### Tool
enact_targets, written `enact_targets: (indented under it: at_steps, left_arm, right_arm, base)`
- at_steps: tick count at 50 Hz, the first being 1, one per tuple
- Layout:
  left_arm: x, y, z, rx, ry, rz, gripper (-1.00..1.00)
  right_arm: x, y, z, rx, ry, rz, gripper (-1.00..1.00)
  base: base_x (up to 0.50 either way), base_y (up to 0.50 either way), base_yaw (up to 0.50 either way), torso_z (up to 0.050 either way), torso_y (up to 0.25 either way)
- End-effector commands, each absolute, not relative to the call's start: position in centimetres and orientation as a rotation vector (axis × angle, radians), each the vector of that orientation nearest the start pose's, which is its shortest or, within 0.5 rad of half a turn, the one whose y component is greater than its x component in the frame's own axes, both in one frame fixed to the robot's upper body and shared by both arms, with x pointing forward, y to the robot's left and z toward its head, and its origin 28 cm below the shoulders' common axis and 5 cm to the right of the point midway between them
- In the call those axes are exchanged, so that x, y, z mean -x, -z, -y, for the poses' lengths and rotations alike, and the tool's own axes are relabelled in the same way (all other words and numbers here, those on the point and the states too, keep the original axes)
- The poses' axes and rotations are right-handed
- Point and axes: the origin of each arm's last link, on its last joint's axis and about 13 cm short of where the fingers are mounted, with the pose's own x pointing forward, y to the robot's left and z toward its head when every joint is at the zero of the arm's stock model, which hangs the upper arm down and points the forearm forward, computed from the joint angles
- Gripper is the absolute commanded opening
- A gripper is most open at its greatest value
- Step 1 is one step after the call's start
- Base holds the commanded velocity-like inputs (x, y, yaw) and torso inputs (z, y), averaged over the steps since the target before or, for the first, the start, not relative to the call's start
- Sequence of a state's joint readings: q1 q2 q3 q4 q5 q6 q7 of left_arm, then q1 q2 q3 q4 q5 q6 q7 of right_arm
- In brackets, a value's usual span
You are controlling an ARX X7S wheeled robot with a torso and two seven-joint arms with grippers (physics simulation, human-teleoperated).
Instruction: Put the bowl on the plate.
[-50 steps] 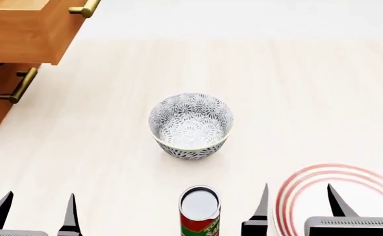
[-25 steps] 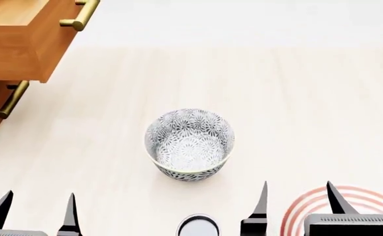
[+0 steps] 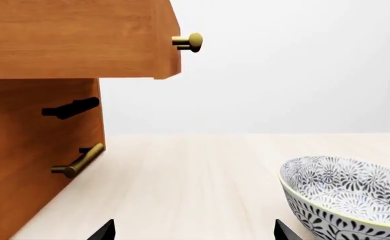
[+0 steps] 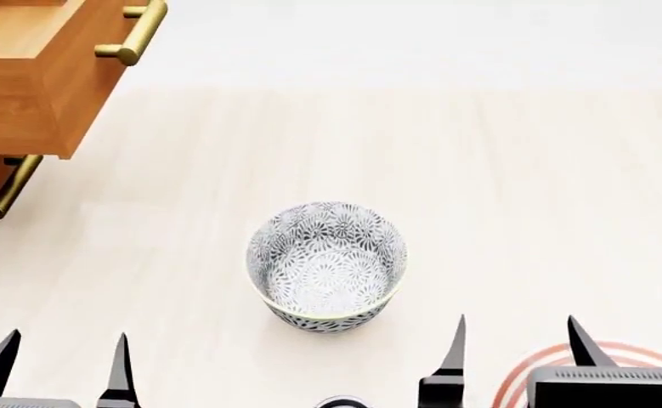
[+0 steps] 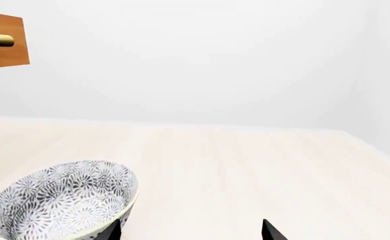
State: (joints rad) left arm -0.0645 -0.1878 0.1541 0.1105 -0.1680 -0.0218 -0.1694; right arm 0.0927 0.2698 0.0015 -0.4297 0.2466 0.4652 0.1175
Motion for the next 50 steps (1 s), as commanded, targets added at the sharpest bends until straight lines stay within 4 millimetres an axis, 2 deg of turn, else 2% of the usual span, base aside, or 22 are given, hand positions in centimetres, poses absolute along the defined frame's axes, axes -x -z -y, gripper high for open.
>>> enact_targets:
  at_steps: [1, 20, 22, 29, 40, 50]
  left_arm:
    - [-22.5, -4.7, -21.5, -0.008, 0.001, 0.125, 1.00]
    - [-22.4, -4.7, -21.6, -0.009, -0.002, 0.124, 1.00]
    - [-22.4, -4.7, -21.5, -0.009, -0.002, 0.123, 1.00]
    - [-22.4, -4.7, -21.7, -0.008, -0.005, 0.128, 1.00]
    - [-22.3, -4.8, -21.8, -0.012, -0.009, 0.128, 1.00]
    - [-22.4, -5.3, -21.8, -0.016, -0.013, 0.134, 1.00]
  right_arm:
    - [-22.2, -10.3, 14.0, 0.052, 0.022, 0.038, 1.00]
    - [-24.1, -14.8, 13.5, 0.107, -0.057, 0.019, 1.00]
    - [-24.4, -15.9, 13.4, 0.086, -0.113, 0.012, 1.00]
    - [-25.6, -18.8, 13.2, 0.150, -0.148, 0.019, 1.00]
    - [-27.3, -21.2, 13.3, 0.236, -0.179, -0.028, 1.00]
    - [-29.2, -23.4, 13.3, 0.286, -0.291, -0.084, 1.00]
  base:
    - [0.00, 0.00, 0.00, 0.000, 0.000]
    - [0.00, 0.00, 0.00, 0.000, 0.000]
    - [0.00, 0.00, 0.00, 0.000, 0.000]
    - [0.00, 0.00, 0.00, 0.000, 0.000]
    - [0.00, 0.00, 0.00, 0.000, 0.000]
    - [0.00, 0.00, 0.00, 0.000, 0.000]
